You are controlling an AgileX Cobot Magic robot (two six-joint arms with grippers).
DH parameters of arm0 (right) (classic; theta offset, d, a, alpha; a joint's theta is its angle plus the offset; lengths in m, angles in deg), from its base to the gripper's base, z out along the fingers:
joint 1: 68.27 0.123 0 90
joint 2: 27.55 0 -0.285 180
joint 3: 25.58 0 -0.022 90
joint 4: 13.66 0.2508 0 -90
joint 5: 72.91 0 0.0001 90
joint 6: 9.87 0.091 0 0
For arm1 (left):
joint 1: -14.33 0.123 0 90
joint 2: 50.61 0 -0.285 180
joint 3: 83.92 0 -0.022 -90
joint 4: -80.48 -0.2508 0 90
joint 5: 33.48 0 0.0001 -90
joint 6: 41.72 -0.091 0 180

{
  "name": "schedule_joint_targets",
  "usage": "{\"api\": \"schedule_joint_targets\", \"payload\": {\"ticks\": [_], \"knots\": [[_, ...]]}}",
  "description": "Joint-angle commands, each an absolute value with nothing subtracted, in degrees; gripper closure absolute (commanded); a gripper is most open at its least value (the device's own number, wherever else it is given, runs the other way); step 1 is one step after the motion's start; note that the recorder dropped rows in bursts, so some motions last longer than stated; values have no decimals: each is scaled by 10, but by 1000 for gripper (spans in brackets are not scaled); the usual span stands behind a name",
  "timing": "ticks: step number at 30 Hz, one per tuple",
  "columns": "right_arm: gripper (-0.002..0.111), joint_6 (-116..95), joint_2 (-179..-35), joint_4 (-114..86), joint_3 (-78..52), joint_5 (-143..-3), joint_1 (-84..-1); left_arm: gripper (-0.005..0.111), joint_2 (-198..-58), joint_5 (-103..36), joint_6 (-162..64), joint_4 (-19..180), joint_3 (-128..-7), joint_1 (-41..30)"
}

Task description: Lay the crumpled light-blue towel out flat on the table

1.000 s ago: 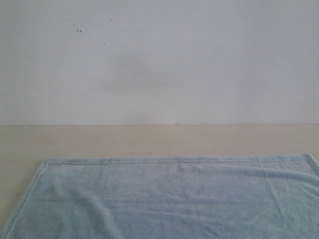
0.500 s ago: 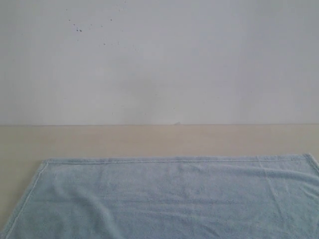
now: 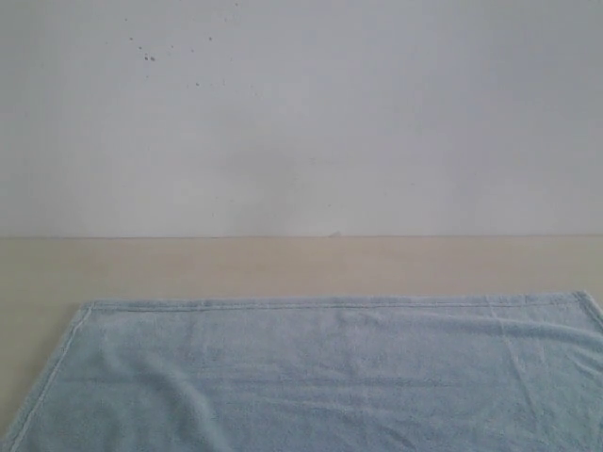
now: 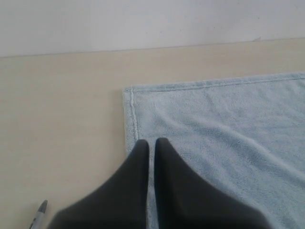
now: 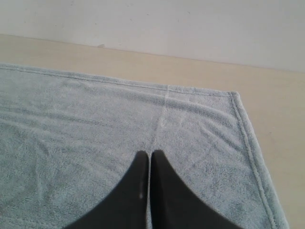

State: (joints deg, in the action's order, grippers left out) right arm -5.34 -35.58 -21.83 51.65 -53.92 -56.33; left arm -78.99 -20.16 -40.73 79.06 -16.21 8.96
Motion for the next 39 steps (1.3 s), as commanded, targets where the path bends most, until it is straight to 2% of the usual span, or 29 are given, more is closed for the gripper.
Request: {"api": "schedule_joint_targets", "payload": {"ticks": [1,5,7,10,39], "knots": [[107,-58,-353,-217,516,-543,-563,103,-741,-199,-408,772,-147,98],[107,-58,-353,-217,516,-545,-563,103,-586,-233,-401,826,-67,140],[107,-58,-353,-216,516,-544,-563,103,-584,-134,-405,824,-67,160],[107,-58,-353,-215,516,-544,-563,103,-584,-142,-457,821,-67,166],[107,-58,-353,-217,516,-540,-563,103,-584,-142,-457,821,-67,166]]}}
